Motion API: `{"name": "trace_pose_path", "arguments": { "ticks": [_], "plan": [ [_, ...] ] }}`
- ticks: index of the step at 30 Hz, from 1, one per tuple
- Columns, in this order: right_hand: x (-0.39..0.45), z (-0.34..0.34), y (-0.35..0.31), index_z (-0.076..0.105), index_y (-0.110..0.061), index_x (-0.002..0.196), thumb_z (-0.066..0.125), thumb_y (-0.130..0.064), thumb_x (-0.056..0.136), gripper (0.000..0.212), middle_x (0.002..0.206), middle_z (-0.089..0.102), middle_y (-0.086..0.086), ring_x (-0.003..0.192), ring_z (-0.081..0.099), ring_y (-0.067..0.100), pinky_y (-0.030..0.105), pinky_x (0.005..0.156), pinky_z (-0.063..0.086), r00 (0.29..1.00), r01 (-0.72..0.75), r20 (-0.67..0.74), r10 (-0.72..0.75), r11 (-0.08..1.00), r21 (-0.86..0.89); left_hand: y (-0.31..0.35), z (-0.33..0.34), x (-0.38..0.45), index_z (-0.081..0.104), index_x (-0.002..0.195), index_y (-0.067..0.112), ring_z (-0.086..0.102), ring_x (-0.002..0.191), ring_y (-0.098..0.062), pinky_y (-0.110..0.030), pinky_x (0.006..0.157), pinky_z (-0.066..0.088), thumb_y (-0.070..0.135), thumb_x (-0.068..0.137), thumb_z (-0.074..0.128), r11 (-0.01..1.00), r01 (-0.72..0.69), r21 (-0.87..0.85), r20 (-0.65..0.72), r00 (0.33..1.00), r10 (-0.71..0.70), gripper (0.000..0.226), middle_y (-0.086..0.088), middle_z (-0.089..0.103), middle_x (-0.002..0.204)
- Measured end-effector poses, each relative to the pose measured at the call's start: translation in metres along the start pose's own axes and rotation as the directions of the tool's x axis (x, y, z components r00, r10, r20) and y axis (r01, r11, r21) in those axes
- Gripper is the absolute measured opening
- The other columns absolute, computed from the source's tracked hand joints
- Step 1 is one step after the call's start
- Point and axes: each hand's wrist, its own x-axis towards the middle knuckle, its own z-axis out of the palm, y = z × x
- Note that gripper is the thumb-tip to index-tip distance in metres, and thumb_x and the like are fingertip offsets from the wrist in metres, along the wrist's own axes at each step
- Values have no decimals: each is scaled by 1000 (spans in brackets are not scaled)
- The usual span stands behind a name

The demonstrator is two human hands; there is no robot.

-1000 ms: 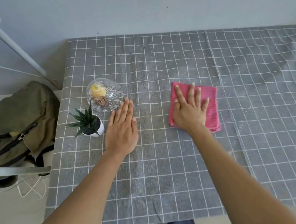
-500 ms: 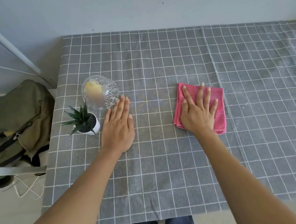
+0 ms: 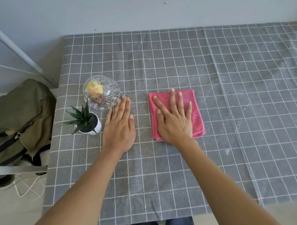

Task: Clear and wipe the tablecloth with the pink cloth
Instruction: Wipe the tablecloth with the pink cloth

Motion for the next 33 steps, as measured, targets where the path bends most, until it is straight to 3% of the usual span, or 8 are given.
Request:
{"name": "trace_pose_path", "arguments": {
  "ticks": [5, 10, 15, 20, 22, 28, 30, 33],
  "plan": [
    [6, -15, 41, -7, -52, 147, 8, -47, 99, 51, 159, -21, 1, 145, -23, 23, 51, 116, -15, 986, -167, -25, 167, 986, 7, -1, 0, 0, -3, 152, 17, -9, 147, -9, -33, 121, -4, 28, 101, 9, 1000, -2, 0, 7, 1000, 2, 54, 3, -10, 160],
    [6, -13, 32, -6, -50, 148, 10, -46, 99, 51, 161, -16, -2, 147, -17, 22, 50, 114, -18, 970, -242, -13, 242, 970, 26, 0, 0, 0, -3, 153, 17, -8, 147, -9, -33, 121, -3, 28, 101, 11, 1000, 7, 3, 6, 1000, -7, 55, 3, -10, 160],
    [-2, -3, -16, -16, -48, 147, -2, -50, 94, 55, 159, -22, -1, 145, -22, 25, 53, 114, -18, 998, -38, 46, 40, 998, -40, 0, 0, -1, -3, 153, 16, -8, 147, -11, -36, 121, 0, 30, 100, 9, 1000, 4, 11, 10, 1000, -4, 56, 2, -10, 160],
    [-10, 8, -35, -8, -52, 146, 6, -47, 98, 50, 161, -13, -5, 147, -16, 21, 49, 115, -17, 984, 174, 29, -174, 985, -17, 0, -1, -1, 2, 153, 15, -5, 147, -10, -34, 121, -2, 31, 97, 7, 1000, -4, 6, -5, 1000, 4, 58, 2, -5, 160],
    [-5, 3, -18, -7, -52, 146, 6, -47, 99, 49, 160, -13, -5, 147, -17, 20, 48, 114, -18, 989, 147, 14, -146, 989, -30, 0, -1, 1, 2, 153, 16, -5, 147, -9, -33, 121, -3, 31, 98, 8, 1000, -5, -10, -3, 1000, 5, 57, 2, -5, 160],
    [3, -6, 8, -1, -50, 148, 13, -43, 100, 51, 161, -13, -1, 147, -15, 23, 51, 115, -15, 993, -120, -8, 120, 993, 12, -2, 0, 0, -2, 153, 17, -8, 147, -9, -32, 120, -7, 28, 101, 14, 1000, 4, -2, -5, 1000, -4, 55, 3, -9, 160],
    [-1, -4, -3, -3, -49, 149, 12, -44, 99, 52, 161, -15, 0, 147, -17, 24, 53, 115, -15, 992, -126, -2, 126, 992, 17, -1, 1, 0, -3, 153, 17, -8, 147, -9, -32, 120, -6, 28, 101, 14, 1000, 11, 5, -5, 1000, -11, 55, 3, -10, 160],
    [-14, 7, -30, -7, -49, 148, 7, -47, 97, 53, 159, -20, 0, 146, -21, 25, 54, 114, -17, 1000, 21, 16, -20, 1000, -20, -1, 2, 1, -3, 153, 16, -8, 146, -9, -33, 120, -5, 29, 101, 13, 1000, 10, 8, -12, 1000, -10, 55, 3, -10, 160]
  ]
}}
